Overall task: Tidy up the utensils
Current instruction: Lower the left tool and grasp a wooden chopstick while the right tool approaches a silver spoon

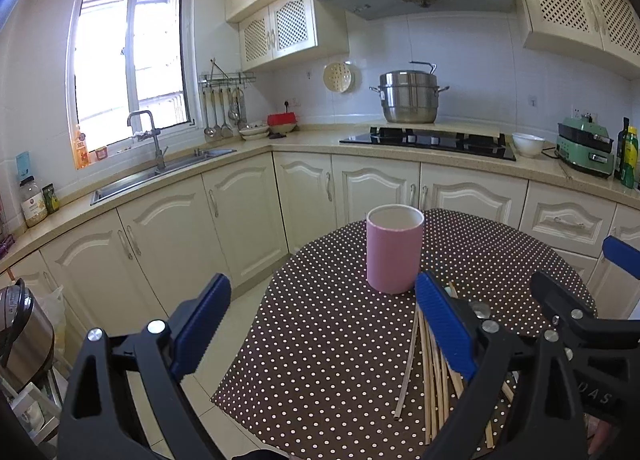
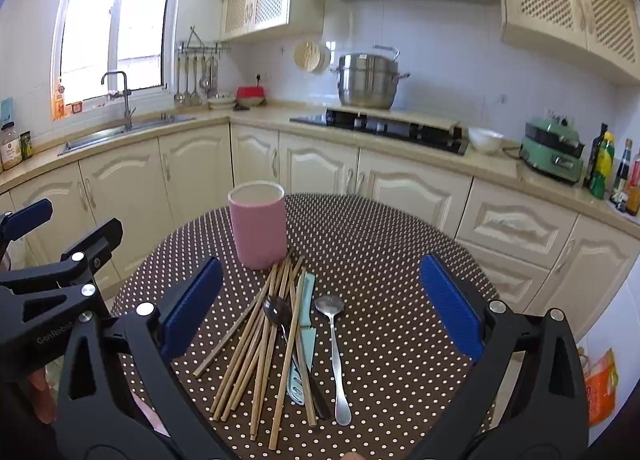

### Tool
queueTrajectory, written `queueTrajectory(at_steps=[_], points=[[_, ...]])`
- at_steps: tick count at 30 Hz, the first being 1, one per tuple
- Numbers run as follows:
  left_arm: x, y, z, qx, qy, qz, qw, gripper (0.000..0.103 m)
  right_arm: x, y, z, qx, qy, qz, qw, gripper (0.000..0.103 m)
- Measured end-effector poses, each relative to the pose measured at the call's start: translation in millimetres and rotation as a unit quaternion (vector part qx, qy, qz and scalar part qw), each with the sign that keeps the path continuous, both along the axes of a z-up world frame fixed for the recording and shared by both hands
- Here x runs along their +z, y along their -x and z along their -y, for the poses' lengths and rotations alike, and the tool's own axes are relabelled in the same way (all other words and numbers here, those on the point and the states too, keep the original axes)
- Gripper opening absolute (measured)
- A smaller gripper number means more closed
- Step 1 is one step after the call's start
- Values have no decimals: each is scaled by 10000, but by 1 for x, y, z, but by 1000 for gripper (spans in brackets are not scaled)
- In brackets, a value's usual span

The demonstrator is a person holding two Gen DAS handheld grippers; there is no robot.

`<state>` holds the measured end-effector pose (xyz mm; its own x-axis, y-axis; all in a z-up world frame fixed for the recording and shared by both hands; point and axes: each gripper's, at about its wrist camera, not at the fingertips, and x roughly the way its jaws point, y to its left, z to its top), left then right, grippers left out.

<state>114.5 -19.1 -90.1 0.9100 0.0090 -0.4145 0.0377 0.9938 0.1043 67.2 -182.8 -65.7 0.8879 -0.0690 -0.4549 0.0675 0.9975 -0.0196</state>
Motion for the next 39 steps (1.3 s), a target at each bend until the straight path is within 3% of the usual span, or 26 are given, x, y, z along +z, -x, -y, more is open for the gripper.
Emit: queueTrajectory(at_steps=[6, 15, 17, 20, 24, 27, 30, 34, 37, 39], points=[[-31, -38, 6, -275, 104, -724, 9969, 92, -31, -30, 15, 22, -104, -492, 9987, 97], [-87, -98, -4, -862, 635, -2003, 9739, 90, -66, -65, 52, -88, -264, -1170, 9927, 97], [-95, -107, -6, -944, 681, -2227, 9679, 72, -71, -71, 58, -63, -313, -1273, 9914, 97], [-112, -121, -2, -1109, 696, -2664, 9549, 64, -79, -80, 64, 20, -390, -1455, 9886, 97], [-123, -127, 24, -1626, 546, -2952, 9399, 62, -90, -92, 70, 170, -549, -1706, 9837, 90], [-134, -130, 42, -1814, 269, -3099, 9329, 55, -97, -97, 75, 237, -633, -1854, 9803, 87], [-141, -136, 53, -1766, -62, -3050, 9358, 48, -103, -98, 79, 280, -688, -1980, 9774, 83], [-142, -144, 62, -1666, -313, -2986, 9392, 24, -113, -104, 85, 439, -883, -2318, 9678, 72], [-141, -147, 66, -1684, -296, -2949, 9401, 8, -115, -109, 81, 682, -949, -2500, 9612, 65], [-140, -141, 66, -1661, -242, -2947, 9407, 8, -114, -113, 74, 849, -897, -2603, 9576, 61]])
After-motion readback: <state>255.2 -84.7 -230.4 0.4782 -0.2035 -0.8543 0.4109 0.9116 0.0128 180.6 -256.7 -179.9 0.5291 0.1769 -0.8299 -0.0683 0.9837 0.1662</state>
